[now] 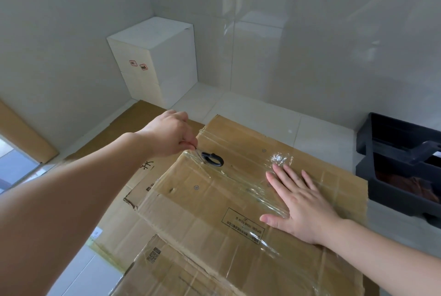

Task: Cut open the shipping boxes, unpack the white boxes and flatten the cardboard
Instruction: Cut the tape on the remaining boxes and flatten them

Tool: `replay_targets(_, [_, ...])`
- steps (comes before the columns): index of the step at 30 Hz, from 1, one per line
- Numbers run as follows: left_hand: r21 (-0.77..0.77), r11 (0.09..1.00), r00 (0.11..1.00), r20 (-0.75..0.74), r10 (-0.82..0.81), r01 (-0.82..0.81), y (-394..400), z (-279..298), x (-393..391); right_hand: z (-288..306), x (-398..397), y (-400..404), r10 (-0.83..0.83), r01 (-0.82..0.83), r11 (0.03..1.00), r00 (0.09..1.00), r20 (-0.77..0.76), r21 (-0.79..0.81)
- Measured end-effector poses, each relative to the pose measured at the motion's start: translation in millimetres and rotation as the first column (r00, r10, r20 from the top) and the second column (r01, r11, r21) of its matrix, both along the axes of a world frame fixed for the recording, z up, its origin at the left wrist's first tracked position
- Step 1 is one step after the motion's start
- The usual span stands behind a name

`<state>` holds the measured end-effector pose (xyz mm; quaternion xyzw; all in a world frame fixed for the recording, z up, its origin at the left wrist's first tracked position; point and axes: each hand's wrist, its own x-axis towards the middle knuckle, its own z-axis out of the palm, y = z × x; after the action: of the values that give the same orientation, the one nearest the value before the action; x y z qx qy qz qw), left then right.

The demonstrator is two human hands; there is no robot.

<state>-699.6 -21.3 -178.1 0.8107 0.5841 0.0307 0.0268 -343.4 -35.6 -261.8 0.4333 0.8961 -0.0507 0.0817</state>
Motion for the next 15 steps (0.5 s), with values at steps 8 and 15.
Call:
replay_targets(8, [0.011,0.999,0.999,0.035,0.030,-0.030,-1,-6,-10,4,-4,-1,-0.004,0.005,1.000,1.000,0.013,-0.022])
replay_targets(15, [0.049,0.997,0.998,0.010,0.056,-0.056,-1,-4,-36,3,-5,-1,-0.018,0.018,1.000,1.000,-0.020,-0.021])
